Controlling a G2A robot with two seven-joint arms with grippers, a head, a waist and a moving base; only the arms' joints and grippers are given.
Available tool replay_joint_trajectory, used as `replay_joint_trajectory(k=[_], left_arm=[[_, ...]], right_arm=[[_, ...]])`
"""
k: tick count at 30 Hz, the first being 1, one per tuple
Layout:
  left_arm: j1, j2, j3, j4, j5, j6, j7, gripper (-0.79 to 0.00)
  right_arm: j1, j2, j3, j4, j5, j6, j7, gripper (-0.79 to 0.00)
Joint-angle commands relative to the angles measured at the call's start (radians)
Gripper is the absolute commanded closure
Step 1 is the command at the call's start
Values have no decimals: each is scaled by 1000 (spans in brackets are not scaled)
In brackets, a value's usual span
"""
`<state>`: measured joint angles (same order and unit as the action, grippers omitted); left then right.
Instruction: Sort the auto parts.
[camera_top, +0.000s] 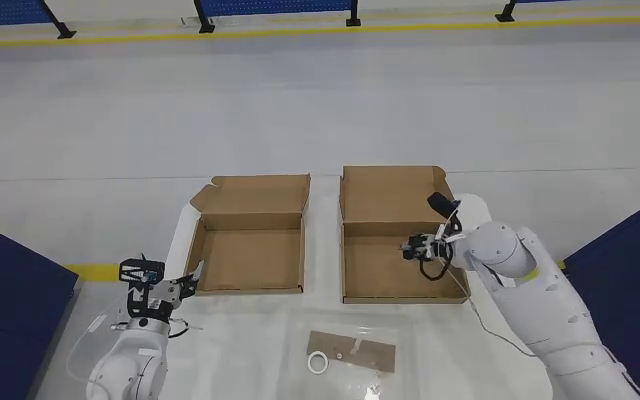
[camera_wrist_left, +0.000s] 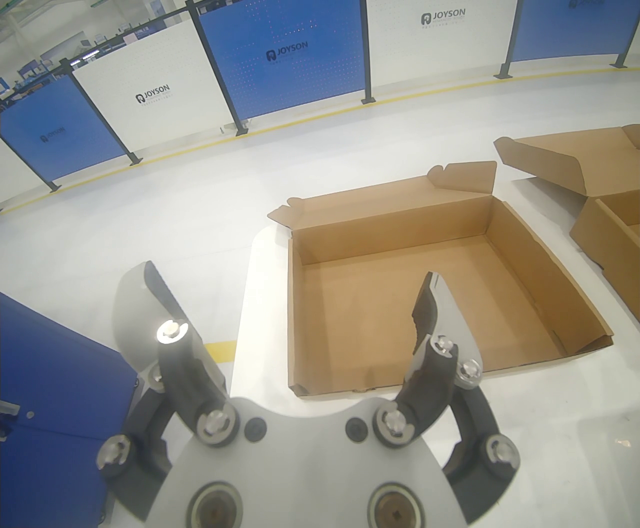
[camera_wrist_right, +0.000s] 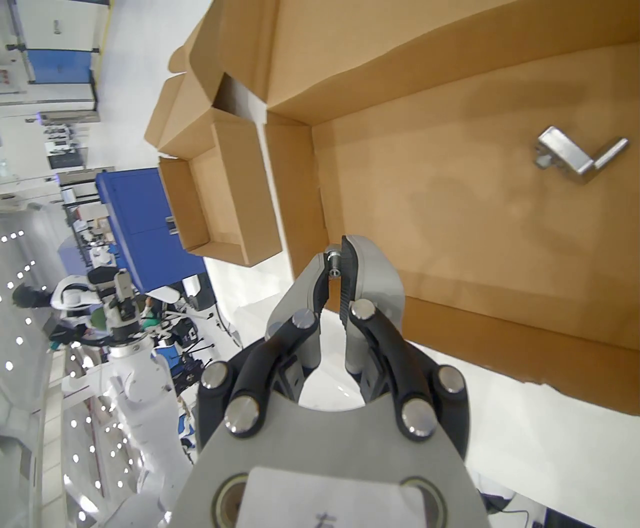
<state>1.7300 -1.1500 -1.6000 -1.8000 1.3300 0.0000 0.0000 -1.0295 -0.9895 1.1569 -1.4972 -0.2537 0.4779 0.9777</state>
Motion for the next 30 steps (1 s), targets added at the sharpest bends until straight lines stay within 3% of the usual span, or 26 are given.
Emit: replay_joint_trajectory(k=[1,12,25,30], left_arm=[[0,0,0,0,0,0,0,-785],[0,0,0,0,0,0,0,-785],[0,0,0,0,0,0,0,-785],[0,0,0,0,0,0,0,-785]], right_arm=[[28,-9,-43,35,-24,12,-9,0],[42,-14,-82,60,-79,17,-38,0],[179,-57,-282,171,-333,168,12,0],[186,-59,-287,176,-344,177,4,0]])
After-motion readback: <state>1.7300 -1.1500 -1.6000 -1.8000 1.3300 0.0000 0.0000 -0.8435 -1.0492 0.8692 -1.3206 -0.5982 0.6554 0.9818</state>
